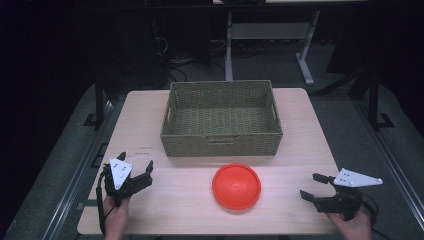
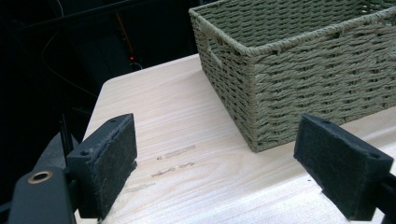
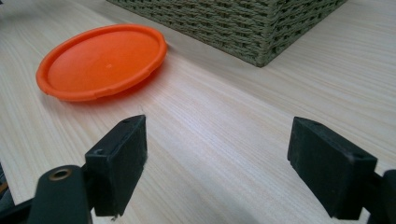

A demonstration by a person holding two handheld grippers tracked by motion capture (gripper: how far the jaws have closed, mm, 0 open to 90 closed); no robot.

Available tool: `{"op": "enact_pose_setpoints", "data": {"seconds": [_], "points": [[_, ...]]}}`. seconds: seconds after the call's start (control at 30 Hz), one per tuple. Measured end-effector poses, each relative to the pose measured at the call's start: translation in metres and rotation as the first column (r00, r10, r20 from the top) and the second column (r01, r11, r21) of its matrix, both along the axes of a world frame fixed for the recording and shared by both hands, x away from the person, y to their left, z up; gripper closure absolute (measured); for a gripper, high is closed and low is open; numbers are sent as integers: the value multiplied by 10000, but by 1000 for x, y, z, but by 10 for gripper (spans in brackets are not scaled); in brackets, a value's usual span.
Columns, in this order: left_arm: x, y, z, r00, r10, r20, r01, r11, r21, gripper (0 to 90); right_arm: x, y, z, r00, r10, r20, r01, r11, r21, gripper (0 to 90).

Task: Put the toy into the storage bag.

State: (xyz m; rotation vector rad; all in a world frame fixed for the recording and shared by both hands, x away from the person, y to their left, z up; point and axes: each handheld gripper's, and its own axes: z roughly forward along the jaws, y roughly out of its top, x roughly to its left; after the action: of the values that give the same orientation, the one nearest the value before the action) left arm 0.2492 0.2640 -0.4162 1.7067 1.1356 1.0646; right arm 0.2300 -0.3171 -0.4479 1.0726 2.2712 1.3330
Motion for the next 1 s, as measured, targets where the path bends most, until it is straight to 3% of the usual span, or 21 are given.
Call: {"op": "enact_pose_setpoints", "data": {"seconds": [0.4, 0.57, 0.63, 0.8, 1.0], "points": [[-1, 1, -1, 9999, -65, -131, 67, 9999, 112, 127, 6, 14, 4, 9989, 375, -279, -373, 9993, 87, 196], [-2, 1, -1, 9999, -85, -101, 87, 9998, 160, 127, 13, 37, 12, 9965, 738, -402, -745, 9971, -165, 178], [-3, 0, 0, 10000, -57, 11, 57, 10000, 53, 127, 20, 52, 16, 9925, 944, -771, -956, 9953, -122, 185], [-2, 2, -1, 10000, 15, -50, -14, 10000, 30, 127, 34, 71, 18, 9871, 1088, -1177, -1099, 9939, -27, 206], [-2, 3, -1, 10000, 30, -21, -30, 10000, 30, 127, 57, 97, 14, 9687, 1350, -2085, -1444, 9890, -306, 217]]}}
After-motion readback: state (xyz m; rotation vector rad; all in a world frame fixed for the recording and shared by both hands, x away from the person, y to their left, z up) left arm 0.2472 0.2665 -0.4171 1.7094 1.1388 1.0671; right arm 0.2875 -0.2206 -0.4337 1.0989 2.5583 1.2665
